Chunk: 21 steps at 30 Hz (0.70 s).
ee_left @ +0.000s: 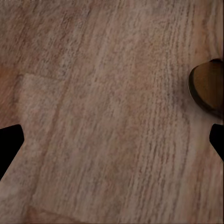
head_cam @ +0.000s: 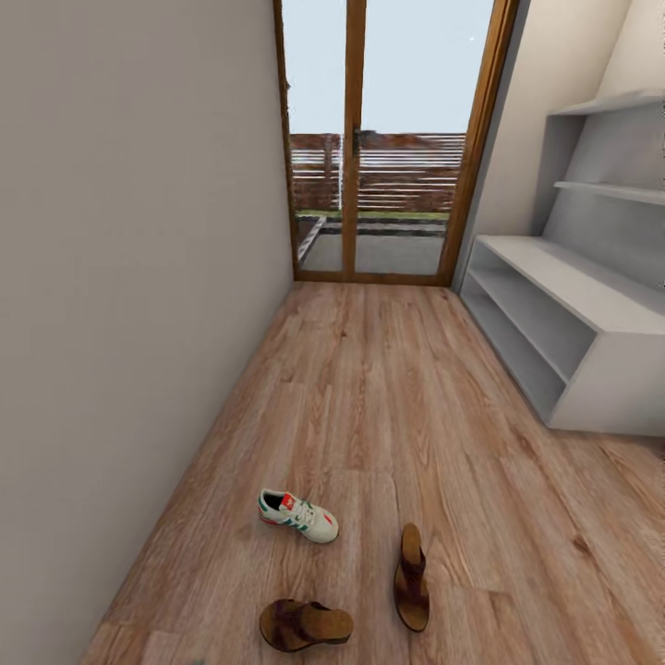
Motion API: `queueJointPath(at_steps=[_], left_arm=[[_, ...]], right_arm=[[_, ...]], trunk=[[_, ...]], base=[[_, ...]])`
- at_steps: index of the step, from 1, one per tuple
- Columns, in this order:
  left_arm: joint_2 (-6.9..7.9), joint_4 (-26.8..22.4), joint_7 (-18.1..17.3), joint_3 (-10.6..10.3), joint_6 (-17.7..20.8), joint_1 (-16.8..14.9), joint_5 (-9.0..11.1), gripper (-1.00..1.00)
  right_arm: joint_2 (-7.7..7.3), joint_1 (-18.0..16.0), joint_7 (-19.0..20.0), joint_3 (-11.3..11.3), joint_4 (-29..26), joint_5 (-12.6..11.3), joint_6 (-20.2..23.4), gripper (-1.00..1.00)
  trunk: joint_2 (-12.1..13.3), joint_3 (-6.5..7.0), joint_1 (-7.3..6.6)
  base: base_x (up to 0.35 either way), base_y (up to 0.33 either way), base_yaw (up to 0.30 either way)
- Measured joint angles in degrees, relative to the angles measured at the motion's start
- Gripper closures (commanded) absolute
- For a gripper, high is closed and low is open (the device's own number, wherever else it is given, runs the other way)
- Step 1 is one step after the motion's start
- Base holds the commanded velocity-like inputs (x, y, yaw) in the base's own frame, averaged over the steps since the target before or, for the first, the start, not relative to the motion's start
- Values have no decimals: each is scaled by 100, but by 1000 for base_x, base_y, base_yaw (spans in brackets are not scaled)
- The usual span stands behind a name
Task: Pick up the two gym shoes and the two sandals from the corridor floor and place them onto the hallstand (shoe rack) in the corridor, making sure they are on the rack and not on the floor. Arrange them so the two gym shoes are next to each other and the two sandals are next to each other.
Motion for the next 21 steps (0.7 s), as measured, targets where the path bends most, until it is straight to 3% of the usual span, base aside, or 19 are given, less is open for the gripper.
queueJointPath(at_steps=[1, 3, 21], left_arm=[[0, 0, 0, 0, 0, 0, 0, -100], [0, 2, 0, 0, 0, 0, 0, -100], [0, 0, -1, 3, 0, 0, 0, -100]], right_arm=[[1, 1, -10, -4, 1, 150, -5, -100], [1, 2, -12, -8, 1, 183, -14, -100], [13, 0, -15, -46, -5, 221, -80, -100]], trunk=[[0, 0, 1], [0, 0, 1], [0, 0, 1]], base=[[20, -237, 0], [14, -201, 0], [3, -45, 0]])
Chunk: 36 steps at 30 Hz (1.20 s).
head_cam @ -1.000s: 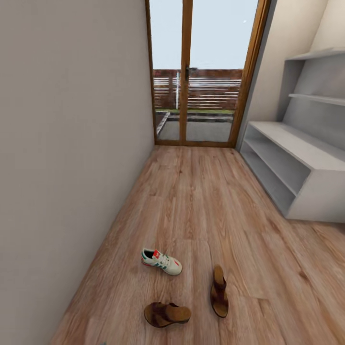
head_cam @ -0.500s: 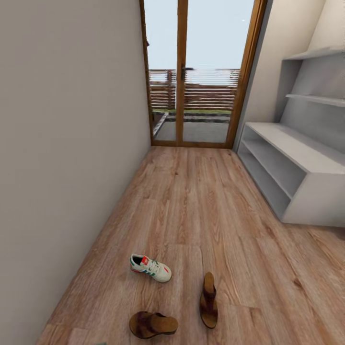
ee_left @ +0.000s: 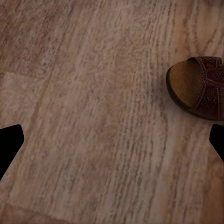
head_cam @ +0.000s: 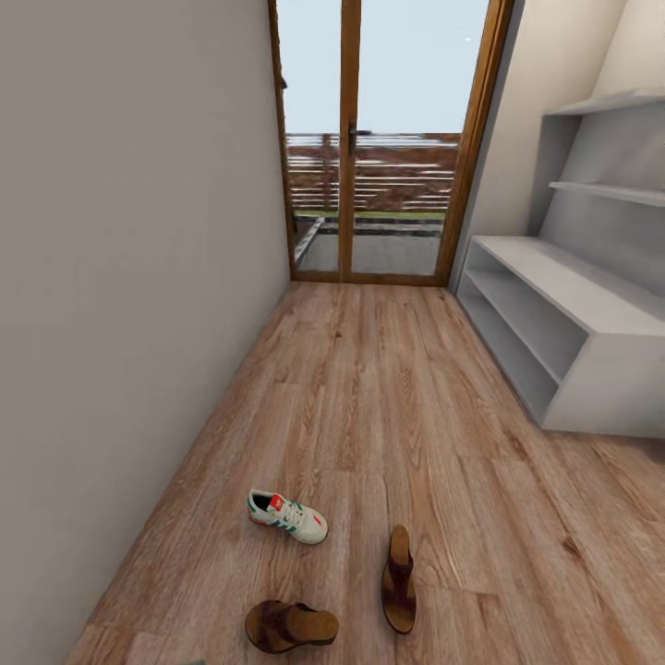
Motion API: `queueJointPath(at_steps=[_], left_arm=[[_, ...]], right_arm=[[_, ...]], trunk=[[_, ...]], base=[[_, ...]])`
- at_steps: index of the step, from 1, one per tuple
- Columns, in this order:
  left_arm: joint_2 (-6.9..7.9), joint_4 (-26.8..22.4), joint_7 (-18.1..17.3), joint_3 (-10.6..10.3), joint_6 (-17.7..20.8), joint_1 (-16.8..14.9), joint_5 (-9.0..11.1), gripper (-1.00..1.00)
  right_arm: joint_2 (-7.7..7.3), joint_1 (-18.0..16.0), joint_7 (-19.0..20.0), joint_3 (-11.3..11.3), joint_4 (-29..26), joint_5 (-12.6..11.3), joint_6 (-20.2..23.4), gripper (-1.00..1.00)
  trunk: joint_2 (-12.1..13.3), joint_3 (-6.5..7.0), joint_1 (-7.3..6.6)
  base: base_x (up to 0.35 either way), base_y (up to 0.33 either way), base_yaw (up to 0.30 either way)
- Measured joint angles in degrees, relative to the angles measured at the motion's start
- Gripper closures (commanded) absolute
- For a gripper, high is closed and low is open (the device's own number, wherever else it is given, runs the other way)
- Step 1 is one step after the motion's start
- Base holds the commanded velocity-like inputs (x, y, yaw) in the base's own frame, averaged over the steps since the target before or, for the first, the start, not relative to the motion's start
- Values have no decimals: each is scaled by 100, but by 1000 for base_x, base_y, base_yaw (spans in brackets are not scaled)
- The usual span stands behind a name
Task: Pick up the two gym shoes and the two sandals from the corridor floor and place them onto the hallstand (shoe rack) in the corridor, making sure they are on the rack and not on the floor. Arrange them so the two gym shoes are next to each other and the two sandals are next to each other.
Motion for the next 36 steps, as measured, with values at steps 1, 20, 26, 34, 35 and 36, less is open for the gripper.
queueJointPath(at_steps=[1, 20, 26, 34, 35, 36], left_arm=[[0, 1, 0, 2, 0, 0, 0, -100], [0, -3, 0, 0, 1, 0, 0, -100], [0, 0, 0, 0, 1, 1, 0, -100], [0, -2, 0, 0, 1, 1, 0, -100], [0, -2, 0, -1, 1, 1, -1, -100], [0, -3, 1, -1, 1, 1, -1, -100]], right_arm=[[0, -1, 0, 0, 0, 0, 0, -100], [19, -3, -4, -1, -8, -8, 7, -100], [19, -3, -3, -1, -8, -8, 7, -100], [19, -4, -2, -1, -8, -8, 7, -100], [19, -4, -2, -1, -9, -8, 7, -100], [19, -4, -2, -1, -9, -8, 7, -100]], trunk=[[0, 0, 0], [0, 0, 0], [0, 0, 0], [0, 0, 1], [0, 0, 1], [0, 0, 1]], base=[[0, -3, 0], [0, 0, 131], [0, 0, 276], [-37, -25, 278], [-151, -105, 278], [-167, -118, 278]])
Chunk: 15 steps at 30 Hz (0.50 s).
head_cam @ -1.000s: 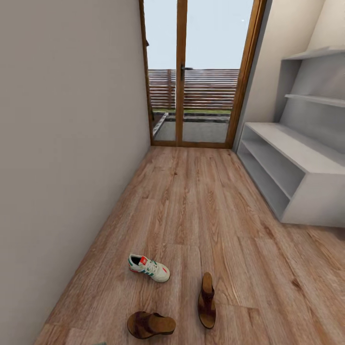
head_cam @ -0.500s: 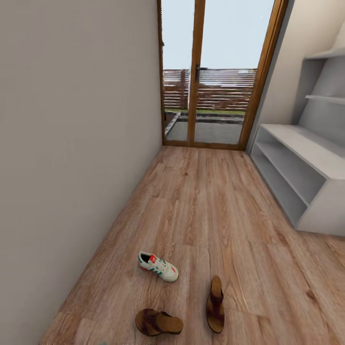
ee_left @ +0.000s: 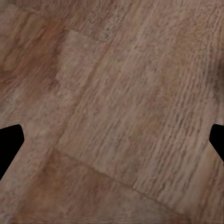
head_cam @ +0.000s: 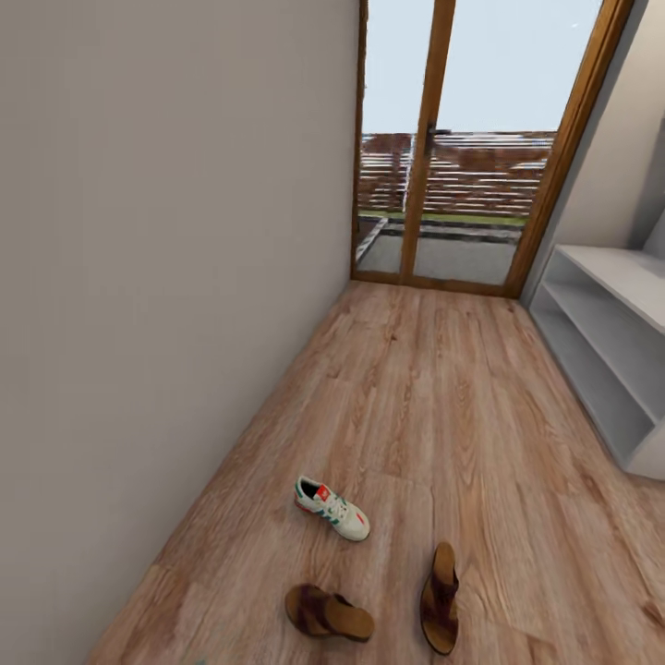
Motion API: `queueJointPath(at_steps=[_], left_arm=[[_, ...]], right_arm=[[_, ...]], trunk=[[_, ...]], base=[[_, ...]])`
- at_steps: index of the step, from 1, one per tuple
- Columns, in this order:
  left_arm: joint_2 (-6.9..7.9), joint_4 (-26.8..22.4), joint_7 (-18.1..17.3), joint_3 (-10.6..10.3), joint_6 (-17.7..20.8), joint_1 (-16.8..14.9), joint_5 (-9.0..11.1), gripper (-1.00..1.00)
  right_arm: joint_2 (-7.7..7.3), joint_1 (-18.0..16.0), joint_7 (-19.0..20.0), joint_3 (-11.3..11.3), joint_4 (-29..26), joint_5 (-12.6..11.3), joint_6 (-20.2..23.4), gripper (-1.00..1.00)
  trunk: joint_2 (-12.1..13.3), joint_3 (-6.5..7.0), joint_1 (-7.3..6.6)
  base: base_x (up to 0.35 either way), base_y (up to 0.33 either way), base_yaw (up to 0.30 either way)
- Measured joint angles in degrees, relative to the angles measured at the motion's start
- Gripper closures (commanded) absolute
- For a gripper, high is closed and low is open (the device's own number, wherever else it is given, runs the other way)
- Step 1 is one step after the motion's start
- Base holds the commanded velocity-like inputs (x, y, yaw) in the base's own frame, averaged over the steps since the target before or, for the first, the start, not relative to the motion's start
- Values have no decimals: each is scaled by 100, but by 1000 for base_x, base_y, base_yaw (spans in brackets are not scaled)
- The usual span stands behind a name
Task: Pick up the two gym shoes and the two sandals from the corridor floor and place them onto the hallstand (shoe rack) in the corridor, making sure they are on the rack and not on the floor. Arrange them so the two gym shoes are next to each other and the two sandals are next to each other.
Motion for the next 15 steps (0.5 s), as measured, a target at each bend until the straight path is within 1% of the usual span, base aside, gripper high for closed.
queueJointPath(at_steps=[11, 15], left_arm=[[0, -2, 0, -1, 0, -2, 1, -100], [0, -3, 0, 0, 0, 0, 0, -100]], right_arm=[[0, 1, 0, 0, -1, 0, 0, -100], [0, 0, 0, 0, 0, 0, 0, -100]], trunk=[[0, 0, 1], [0, 0, -1]], base=[[-209, -159, 278], [-84, -151, 278]])
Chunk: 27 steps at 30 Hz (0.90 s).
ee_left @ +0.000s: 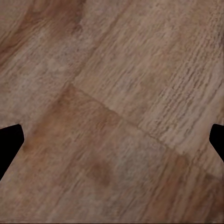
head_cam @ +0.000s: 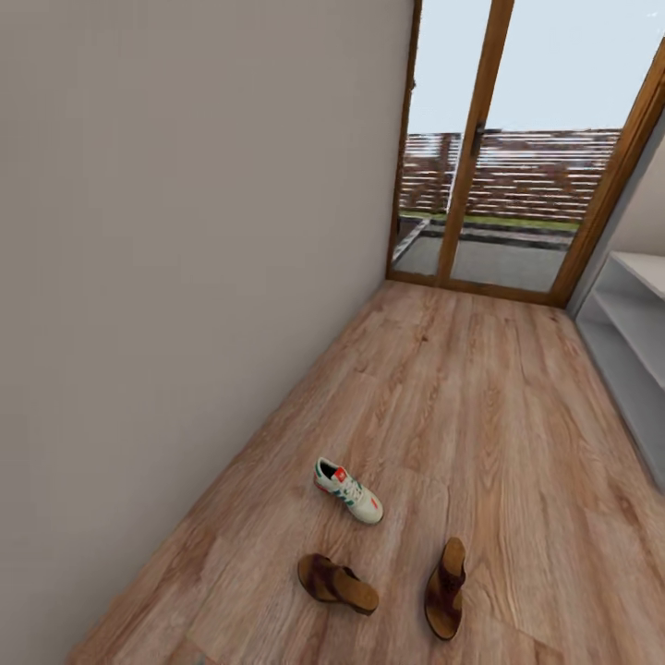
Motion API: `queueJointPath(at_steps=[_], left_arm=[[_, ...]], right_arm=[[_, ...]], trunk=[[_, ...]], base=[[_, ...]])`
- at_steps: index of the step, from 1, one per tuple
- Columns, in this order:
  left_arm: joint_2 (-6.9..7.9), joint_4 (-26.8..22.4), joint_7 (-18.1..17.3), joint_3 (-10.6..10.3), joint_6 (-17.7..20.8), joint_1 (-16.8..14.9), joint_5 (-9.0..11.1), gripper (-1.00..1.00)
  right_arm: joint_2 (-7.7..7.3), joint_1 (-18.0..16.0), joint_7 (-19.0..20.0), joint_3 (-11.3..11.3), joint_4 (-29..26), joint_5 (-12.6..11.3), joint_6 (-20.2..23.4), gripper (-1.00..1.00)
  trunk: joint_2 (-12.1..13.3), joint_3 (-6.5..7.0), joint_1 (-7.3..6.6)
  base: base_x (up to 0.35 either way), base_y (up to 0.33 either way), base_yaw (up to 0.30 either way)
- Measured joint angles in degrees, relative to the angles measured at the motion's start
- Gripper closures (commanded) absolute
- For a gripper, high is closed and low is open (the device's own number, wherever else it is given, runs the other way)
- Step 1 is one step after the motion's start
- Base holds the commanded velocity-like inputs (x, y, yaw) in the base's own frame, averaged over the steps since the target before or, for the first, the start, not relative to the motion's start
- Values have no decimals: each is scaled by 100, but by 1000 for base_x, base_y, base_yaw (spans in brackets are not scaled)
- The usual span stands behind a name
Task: Pick up the two gym shoes and the two sandals from the corridor floor and place them onto the hallstand (shoe rack) in the corridor, making sure they are on the rack and not on the floor. Arrange them so the two gym shoes are next to each other and the two sandals are next to each other.
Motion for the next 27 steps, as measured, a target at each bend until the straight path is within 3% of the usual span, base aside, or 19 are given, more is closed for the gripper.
queueJointPath(at_steps=[27], left_arm=[[0, 1, 0, 1, 0, -1, 1, -100]], right_arm=[[0, 0, 0, 0, 2, 0, -1, -100]], trunk=[[0, 0, -1]], base=[[-6, -11, 278]])
